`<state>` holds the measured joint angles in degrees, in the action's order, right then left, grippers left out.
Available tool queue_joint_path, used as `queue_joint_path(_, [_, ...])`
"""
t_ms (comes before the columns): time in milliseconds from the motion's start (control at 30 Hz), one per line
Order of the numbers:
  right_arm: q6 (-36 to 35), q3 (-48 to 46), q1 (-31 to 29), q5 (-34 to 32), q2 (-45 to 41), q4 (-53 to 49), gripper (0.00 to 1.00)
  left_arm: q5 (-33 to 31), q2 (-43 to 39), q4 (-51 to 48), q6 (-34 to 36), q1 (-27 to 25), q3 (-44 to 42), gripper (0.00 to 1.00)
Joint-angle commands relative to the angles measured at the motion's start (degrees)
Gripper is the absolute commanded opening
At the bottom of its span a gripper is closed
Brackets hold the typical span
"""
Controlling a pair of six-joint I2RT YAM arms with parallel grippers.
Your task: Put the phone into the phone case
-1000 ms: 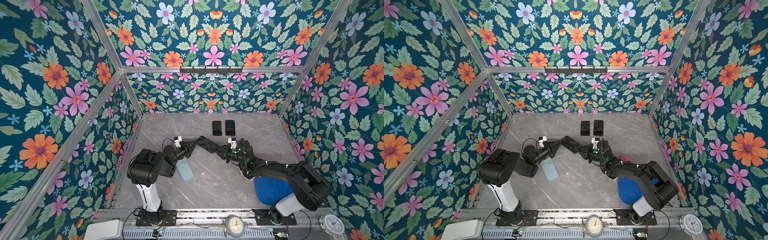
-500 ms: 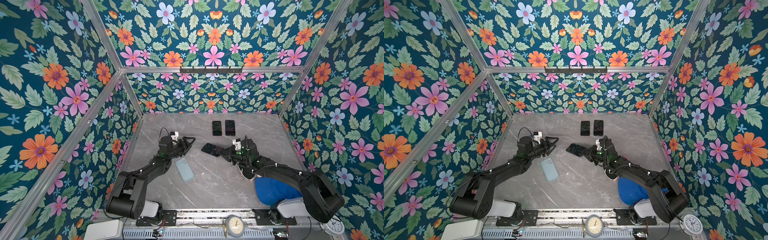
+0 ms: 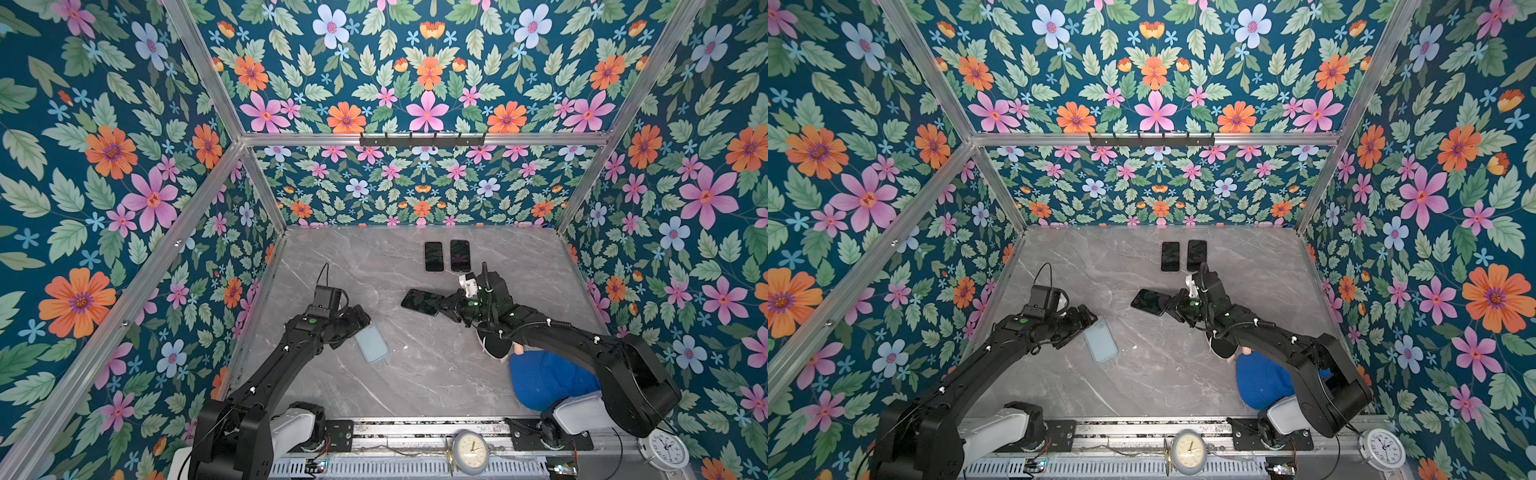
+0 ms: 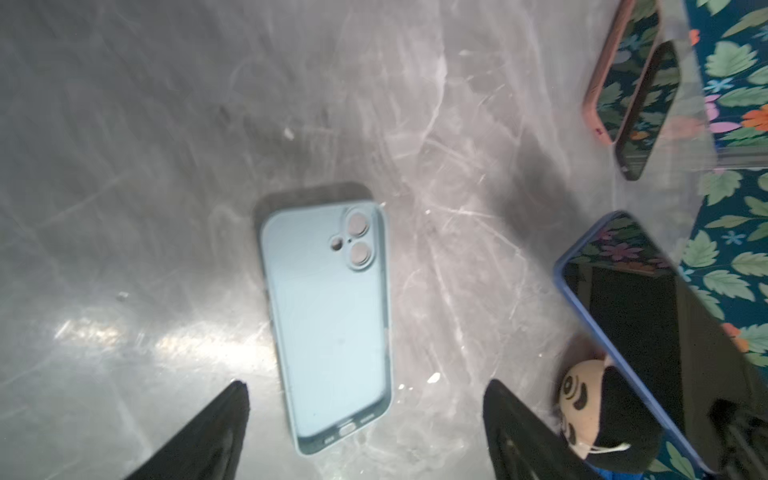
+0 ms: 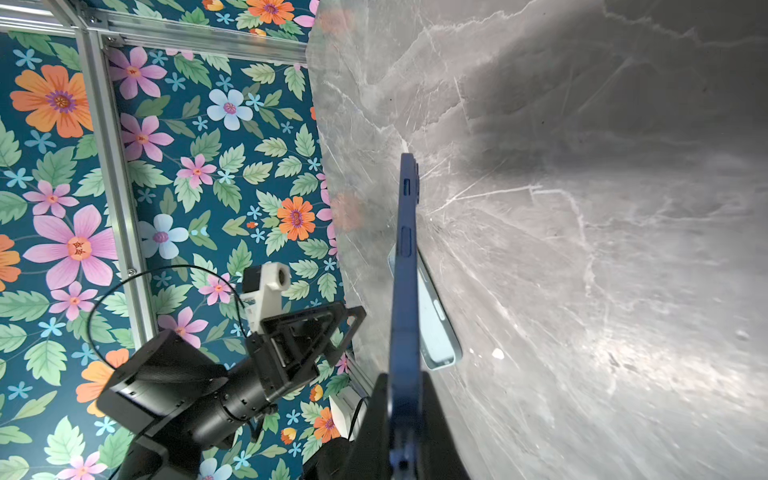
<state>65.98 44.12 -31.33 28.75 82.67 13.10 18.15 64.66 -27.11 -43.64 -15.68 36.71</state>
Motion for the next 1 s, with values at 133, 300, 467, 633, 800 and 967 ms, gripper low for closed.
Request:
queue_joint_path(133, [-3.21,1.14,-0.61,0.66,-1.29,-0.99,0.00,4.37,0.27,5.52,-2.80,-2.45,-6.09,0.91])
queue_joint_path(300, [-3.56,1.47,-1.43,1.38,-0.25,-1.29,0.00,5.57,3.95,9.75,-2.70,-2.98,-6.28,0.86])
queue_joint_path(467, [-4.92,2.44,-1.54,1.53,-0.59,-4.19,0.00,6.78,8.72,15.28,-3.85,-5.81,-6.13,0.80])
queue_joint_path(633, [-5.59,2.20,-1.49,0.93,-1.48,-5.34,0.00,7.31,13.17,19.14,-4.23,-7.78,-4.71,0.78])
queue_joint_path(800, [-4.92,1.43,-1.49,1.77,-1.28,-4.51,0.00,7.51,18.32,20.82,-3.10,-9.12,1.64,0.77])
queue_joint_path(967, [-3.76,0.30,-1.68,2.66,-1.89,-2.40,0.00,7.85,20.08,20.76,-2.16,-9.37,2.20,0.76])
